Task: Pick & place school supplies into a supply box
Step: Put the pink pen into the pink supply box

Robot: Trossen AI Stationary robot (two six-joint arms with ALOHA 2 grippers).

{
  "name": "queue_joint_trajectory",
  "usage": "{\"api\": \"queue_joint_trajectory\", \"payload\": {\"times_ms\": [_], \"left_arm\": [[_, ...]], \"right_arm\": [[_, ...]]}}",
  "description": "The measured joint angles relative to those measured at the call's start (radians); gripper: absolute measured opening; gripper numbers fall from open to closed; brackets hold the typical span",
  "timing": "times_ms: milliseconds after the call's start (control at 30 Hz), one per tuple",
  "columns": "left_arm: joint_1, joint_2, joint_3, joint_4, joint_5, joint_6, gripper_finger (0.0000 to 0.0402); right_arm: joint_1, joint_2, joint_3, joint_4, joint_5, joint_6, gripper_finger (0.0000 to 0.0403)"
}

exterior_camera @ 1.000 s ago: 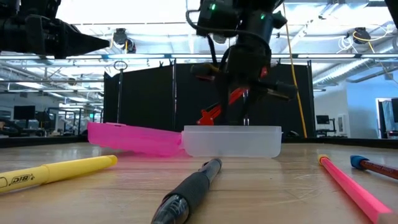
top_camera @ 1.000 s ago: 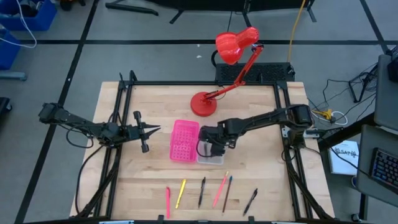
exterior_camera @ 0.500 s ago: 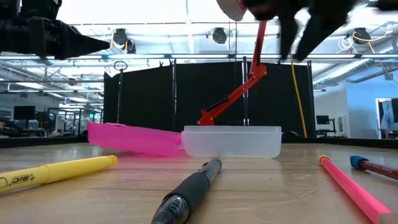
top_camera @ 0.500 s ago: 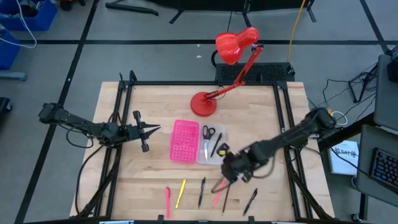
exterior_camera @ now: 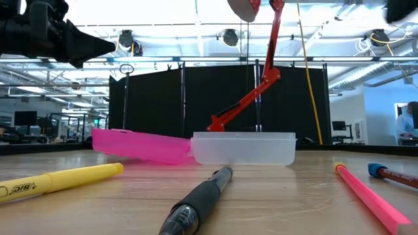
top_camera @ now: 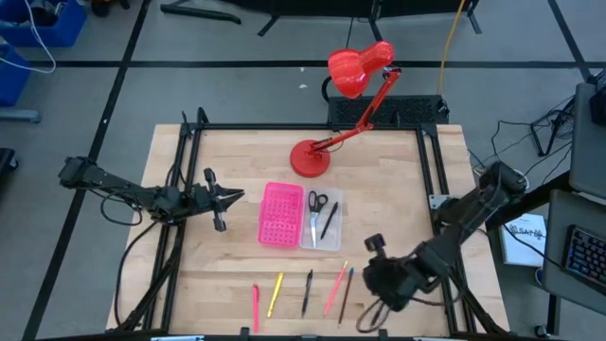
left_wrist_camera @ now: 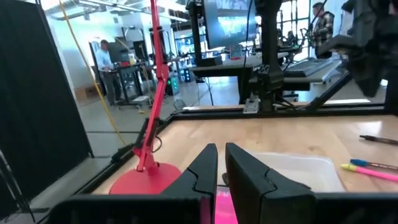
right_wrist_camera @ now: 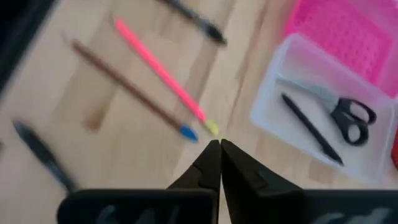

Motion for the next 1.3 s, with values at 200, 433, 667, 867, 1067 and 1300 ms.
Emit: {"api": "queue_joint_trajectory", "payload": {"times_ms": [200,433,667,867,1067,1300], "left_arm": [[0.0,0.0,0.0,-0.044,0.028,-0.02,0.0042],[0.0,0.0,0.0,-0.077,0.14,0.008,0.0042],[0.0,0.0,0.0,-0.081,0.175,-0.01,0.0042],[0.0,0.0,0.0,-0.074,0.079,-0.048,0.0042],[0.001,-0.001,0.0,-0.054,-0.333,-0.157,0.0042],[-0.027,0.042,0.148,-0.25,-0.167,-0.438,0.0042]], "right_arm": [[-0.015,-0.282,-0.363,0.27,0.101,0.052,0.0001],[-0.138,-0.785,-0.693,0.594,0.099,-0.018,0.0001],[-0.225,-1.093,-0.878,0.776,0.095,-0.181,0.0],[-0.311,-1.209,-0.94,0.803,0.005,-0.197,0.0],[-0.346,-1.22,-0.981,0.866,-0.019,-0.274,0.0],[-0.351,-1.22,-1.104,1.14,0.096,-0.359,0.0]]}}
